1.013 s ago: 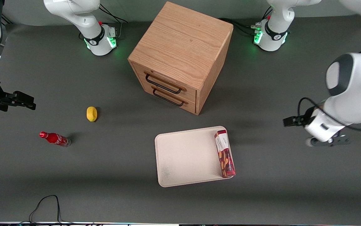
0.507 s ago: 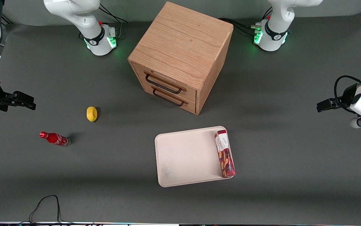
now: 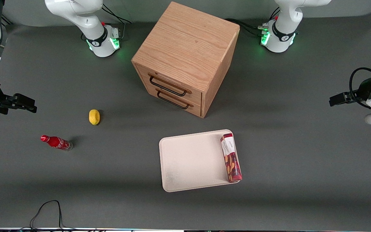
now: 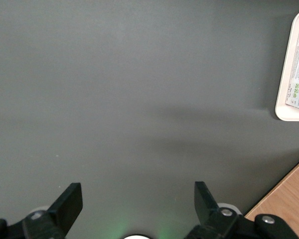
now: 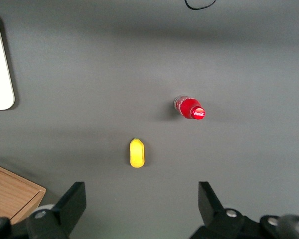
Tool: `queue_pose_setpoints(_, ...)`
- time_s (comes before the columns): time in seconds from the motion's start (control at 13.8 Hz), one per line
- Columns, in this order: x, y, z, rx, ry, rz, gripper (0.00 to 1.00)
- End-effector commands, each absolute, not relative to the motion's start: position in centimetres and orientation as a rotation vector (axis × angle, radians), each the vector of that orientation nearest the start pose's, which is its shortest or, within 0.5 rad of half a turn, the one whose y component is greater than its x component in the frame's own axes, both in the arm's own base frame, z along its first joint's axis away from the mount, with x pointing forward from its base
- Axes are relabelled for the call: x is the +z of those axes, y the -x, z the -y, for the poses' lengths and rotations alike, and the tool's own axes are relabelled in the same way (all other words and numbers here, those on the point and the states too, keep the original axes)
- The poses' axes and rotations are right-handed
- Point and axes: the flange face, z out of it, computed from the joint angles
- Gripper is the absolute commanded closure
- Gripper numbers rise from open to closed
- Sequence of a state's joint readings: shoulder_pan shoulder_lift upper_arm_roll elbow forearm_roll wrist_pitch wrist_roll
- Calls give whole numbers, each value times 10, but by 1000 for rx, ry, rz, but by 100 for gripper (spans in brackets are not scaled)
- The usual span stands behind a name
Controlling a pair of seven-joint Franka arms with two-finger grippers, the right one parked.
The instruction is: Place red cookie box on tray
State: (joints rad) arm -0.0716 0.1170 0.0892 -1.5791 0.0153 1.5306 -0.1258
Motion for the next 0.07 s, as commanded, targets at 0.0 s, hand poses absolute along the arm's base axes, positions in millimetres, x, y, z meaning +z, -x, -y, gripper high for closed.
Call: queue_pose_setpoints(0.0, 564, -575, -12, 264, 3073, 229, 0)
